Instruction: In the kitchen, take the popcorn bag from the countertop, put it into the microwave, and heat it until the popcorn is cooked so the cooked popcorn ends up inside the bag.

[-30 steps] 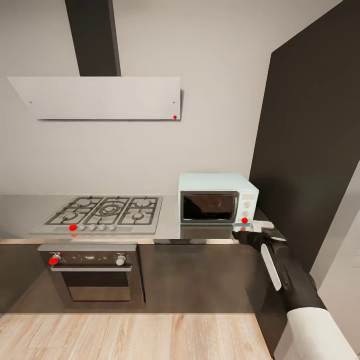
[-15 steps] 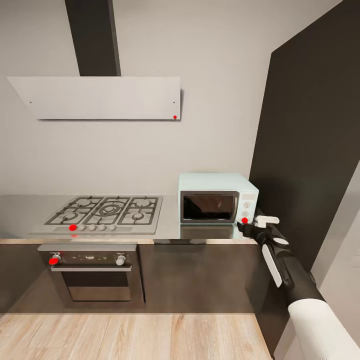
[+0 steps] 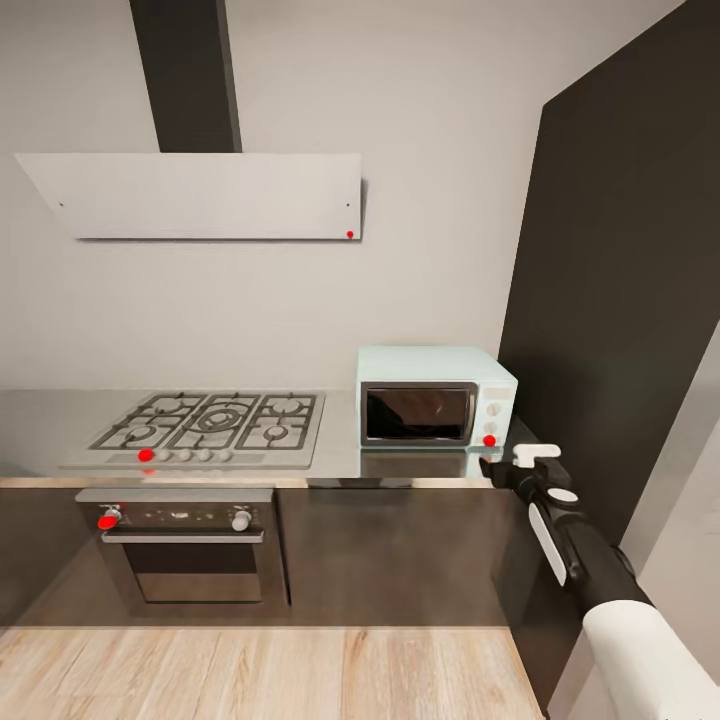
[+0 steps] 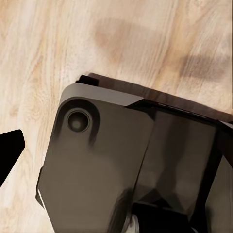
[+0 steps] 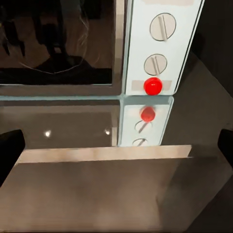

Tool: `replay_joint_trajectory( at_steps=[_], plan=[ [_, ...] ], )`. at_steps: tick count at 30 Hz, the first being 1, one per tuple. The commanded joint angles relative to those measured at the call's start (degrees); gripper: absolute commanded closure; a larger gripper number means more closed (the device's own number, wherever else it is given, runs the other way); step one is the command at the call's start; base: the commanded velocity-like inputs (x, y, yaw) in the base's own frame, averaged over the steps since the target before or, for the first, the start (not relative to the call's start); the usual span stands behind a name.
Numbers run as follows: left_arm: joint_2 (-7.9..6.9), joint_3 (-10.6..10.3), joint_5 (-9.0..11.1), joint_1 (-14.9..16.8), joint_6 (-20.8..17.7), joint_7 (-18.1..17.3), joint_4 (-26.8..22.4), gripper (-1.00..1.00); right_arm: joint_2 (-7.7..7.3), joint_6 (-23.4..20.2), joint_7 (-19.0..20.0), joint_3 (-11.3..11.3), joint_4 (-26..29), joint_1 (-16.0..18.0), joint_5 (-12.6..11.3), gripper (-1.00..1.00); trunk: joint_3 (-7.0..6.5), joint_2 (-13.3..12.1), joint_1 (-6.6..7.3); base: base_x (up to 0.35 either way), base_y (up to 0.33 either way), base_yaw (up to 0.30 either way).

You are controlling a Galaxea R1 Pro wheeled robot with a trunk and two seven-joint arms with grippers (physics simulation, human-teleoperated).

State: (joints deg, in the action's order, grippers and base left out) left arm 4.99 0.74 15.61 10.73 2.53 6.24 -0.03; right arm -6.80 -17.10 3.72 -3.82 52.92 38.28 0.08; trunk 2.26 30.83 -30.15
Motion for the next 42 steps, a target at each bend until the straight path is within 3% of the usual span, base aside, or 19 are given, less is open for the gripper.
replay_joint_trajectory(
  at_steps=[1, 8, 19, 24, 42],
  plan=[
    [0.02, 0.05, 0.21, 0.04, 0.2, 0.06, 0.03, -1.0, -0.02, -0.31, 1.6, -0.18, -0.1, 0.07, -0.18, -1.0, 0.12, 0.11, -0.03, 0.0, 0.0, 0.0],
    [-0.06, 0.05, 0.21, 0.06, 0.16, -0.01, 0.03, -1.0, 0.01, -0.31, 3.17, -0.31, -0.25, 0.06, -0.25, -1.0, 0.12, 0.11, -0.03, 0.023, -0.012, 0.0],
    [-0.16, 0.0, 0.21, 0.06, 0.14, -0.08, 0.03, -1.0, 0.07, -0.22, 2.86, -0.58, -0.36, 0.08, -0.82, -1.0, 0.12, 0.11, -0.03, 0.234, -0.154, 0.0],
    [-0.16, 0.01, 0.21, 0.08, 0.18, -0.08, 0.03, -1.0, 0.34, 0.01, 2.64, -0.63, -2.9, 0.09, -0.86, -1.0, 0.12, 0.11, -0.03, 0.233, -0.157, 0.0],
    [-0.16, -0.02, 0.16, 0.06, 0.18, -0.08, 0.03, -1.0, 1.0, 7.45, 2.44, -0.65, -9.04, 0.08, -1.18, -1.0, 0.12, 0.11, -0.03, 0.046, -0.009, 0.0]
  ],
)
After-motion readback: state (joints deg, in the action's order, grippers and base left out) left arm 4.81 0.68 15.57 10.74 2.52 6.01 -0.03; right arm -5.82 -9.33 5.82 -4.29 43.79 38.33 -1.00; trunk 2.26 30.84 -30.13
